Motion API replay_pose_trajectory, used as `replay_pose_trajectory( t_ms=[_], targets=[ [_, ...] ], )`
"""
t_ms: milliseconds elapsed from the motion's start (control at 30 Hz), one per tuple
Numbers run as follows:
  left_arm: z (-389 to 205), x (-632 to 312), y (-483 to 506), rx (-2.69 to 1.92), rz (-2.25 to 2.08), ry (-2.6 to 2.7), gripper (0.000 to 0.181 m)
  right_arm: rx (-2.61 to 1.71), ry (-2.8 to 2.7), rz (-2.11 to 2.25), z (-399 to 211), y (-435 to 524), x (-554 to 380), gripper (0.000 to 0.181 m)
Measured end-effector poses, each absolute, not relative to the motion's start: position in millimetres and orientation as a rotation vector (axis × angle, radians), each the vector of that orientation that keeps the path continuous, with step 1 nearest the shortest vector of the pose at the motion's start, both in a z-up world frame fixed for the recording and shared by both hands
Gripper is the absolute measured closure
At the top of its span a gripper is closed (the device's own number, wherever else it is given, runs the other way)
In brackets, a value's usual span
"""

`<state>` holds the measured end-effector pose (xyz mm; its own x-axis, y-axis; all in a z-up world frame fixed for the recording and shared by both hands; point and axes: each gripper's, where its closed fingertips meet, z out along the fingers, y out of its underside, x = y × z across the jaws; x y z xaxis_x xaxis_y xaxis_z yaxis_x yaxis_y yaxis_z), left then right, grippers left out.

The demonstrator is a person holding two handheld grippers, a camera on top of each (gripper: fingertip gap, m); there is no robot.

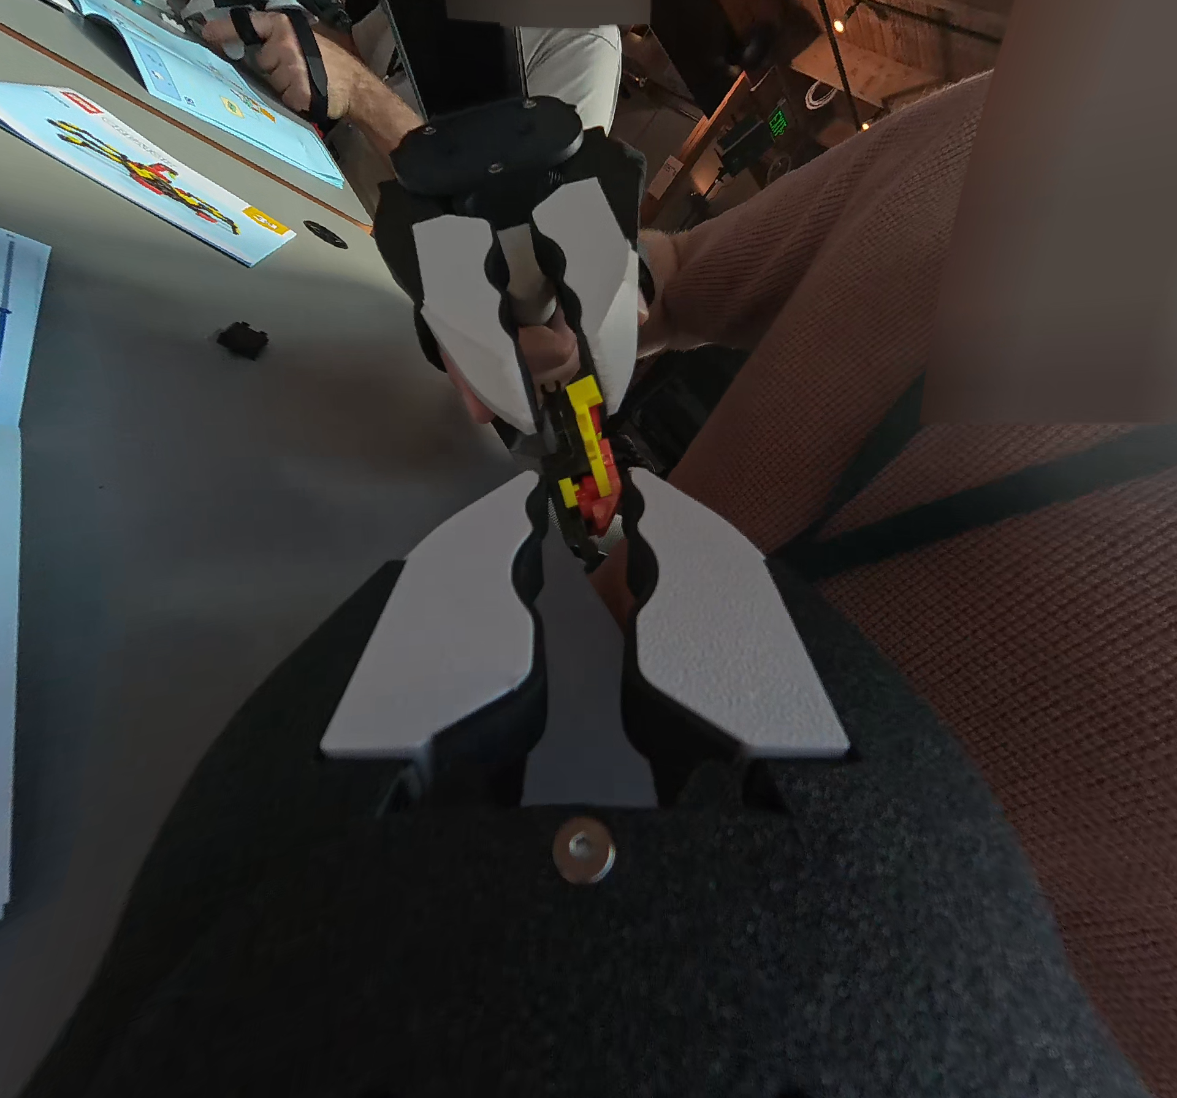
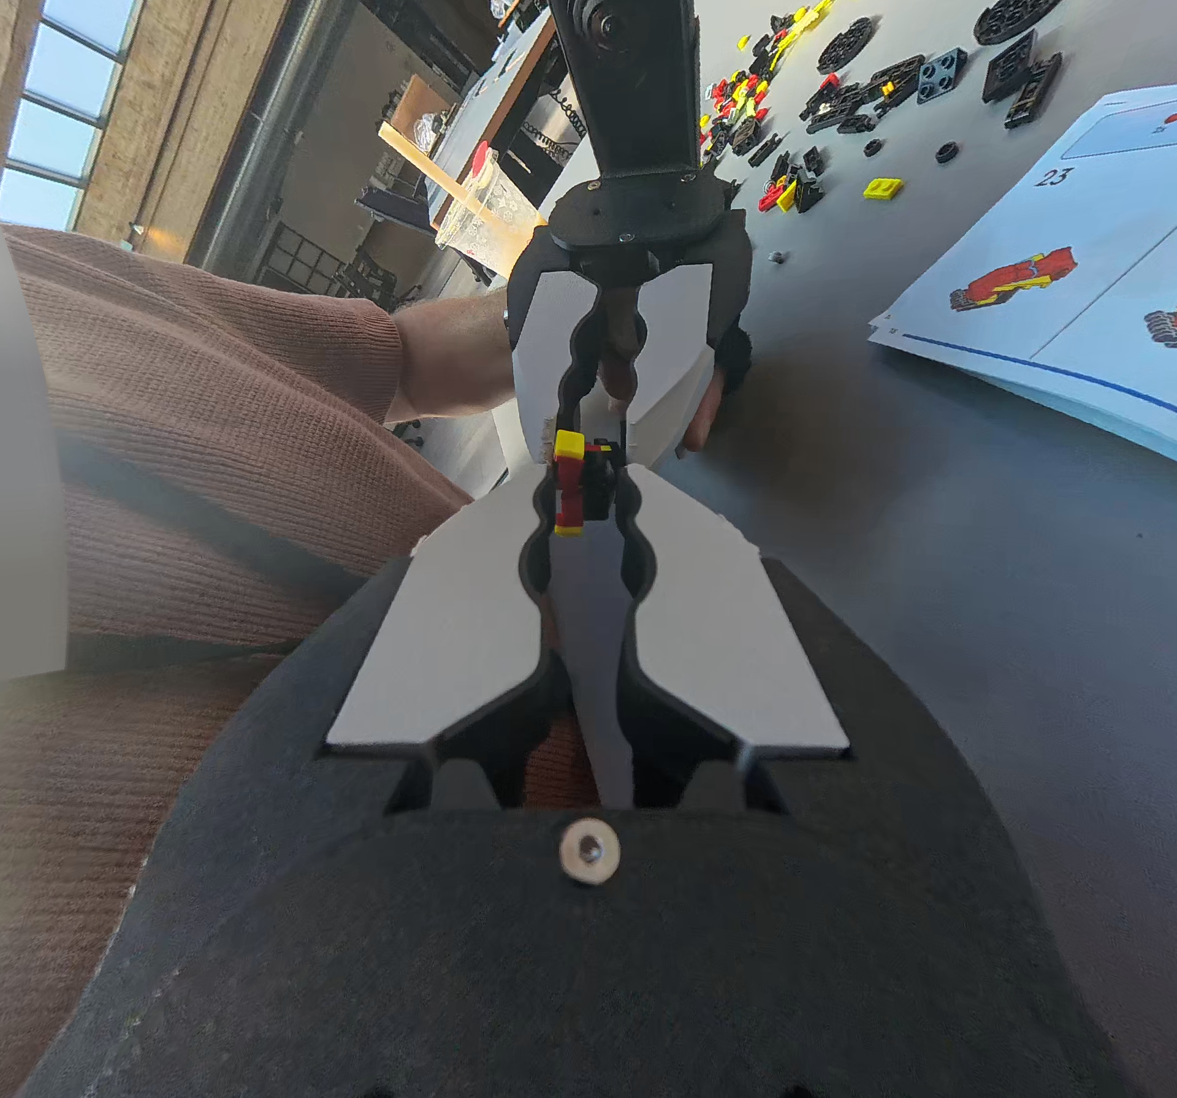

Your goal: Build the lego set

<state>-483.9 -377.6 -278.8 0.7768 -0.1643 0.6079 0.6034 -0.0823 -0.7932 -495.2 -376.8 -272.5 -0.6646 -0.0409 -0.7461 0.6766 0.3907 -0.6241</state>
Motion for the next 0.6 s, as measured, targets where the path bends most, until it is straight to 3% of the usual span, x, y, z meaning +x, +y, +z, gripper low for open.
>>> replay_pose_trajectory(
  t_ms=[600],
  targets=[
    [-282.1,-479.1,-369.5,-1.641,-0.563,-0.339,0.159,0.488,2.041,-1.33,-274.9,-370.8,-491.5,0.166]
  ],
)
